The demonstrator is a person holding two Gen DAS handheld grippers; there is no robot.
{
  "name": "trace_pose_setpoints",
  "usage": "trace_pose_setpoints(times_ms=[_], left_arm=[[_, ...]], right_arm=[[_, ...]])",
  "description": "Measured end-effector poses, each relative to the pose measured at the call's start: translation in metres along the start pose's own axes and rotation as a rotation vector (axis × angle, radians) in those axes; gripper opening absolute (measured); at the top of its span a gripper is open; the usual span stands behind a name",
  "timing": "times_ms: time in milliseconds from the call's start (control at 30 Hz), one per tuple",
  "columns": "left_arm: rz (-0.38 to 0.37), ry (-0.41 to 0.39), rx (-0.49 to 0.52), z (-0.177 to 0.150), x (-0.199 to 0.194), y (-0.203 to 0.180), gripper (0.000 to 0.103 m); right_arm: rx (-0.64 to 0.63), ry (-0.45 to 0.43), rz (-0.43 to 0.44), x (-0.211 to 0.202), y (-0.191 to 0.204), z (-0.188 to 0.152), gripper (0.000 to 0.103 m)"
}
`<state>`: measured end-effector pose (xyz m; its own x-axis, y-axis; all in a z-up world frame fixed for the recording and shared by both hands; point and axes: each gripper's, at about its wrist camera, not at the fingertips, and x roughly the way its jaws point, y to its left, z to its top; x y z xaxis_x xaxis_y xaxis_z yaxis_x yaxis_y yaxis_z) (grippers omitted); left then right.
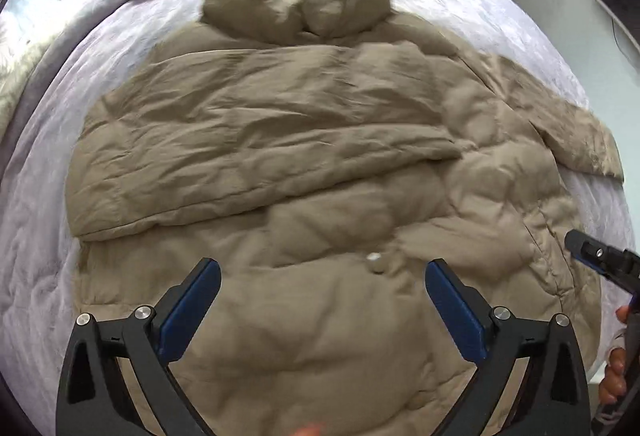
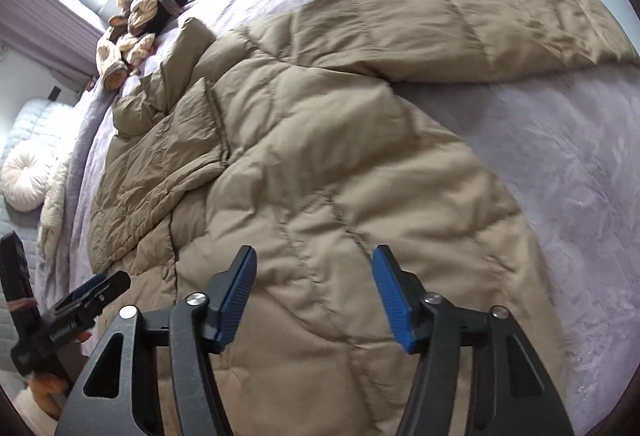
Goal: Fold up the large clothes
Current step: 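Open the left tool and release the folded side onto the coat, then grasp the other sleeve with the right tool and lift it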
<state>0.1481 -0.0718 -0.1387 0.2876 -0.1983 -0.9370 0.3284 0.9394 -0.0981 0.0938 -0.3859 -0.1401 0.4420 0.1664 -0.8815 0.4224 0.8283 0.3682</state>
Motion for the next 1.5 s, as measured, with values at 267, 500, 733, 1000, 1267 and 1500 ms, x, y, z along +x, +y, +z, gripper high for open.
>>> trace_pose_setpoints(times_ms=[267,500,733,1000,1267,1500], left_arm=[[0.061,0.015,0.014,0.012,0.008,-0.052,0.102],[0.074,0.043,-0.024,0.021,0.019,-0.073,0.102],[0.039,0.085,-0.016,0.031,0.032,-0.098,0.102],[0.031,0.083,-0.007,0.048,0.040,-0.120,0.102],[0.032,0.074,-0.019,0.063,0.042,-0.128,0.102],[0.076,0.071,-0.038,0.069,0.041,-0.114,0.102]], right_arm=[[0.088,-0.009,0.042,-0.017,-0.055,0.013,0.085],[0.162,-0.083,0.045,-0.034,-0.107,0.040,0.102],[0.250,-0.178,0.007,-0.046,-0.160,0.074,0.103],[0.554,-0.189,0.228,-0.027,-0.235,0.114,0.103],[0.803,-0.286,0.415,0.000,-0.285,0.146,0.103],[0.904,-0.261,0.496,0.020,-0.291,0.170,0.027]])
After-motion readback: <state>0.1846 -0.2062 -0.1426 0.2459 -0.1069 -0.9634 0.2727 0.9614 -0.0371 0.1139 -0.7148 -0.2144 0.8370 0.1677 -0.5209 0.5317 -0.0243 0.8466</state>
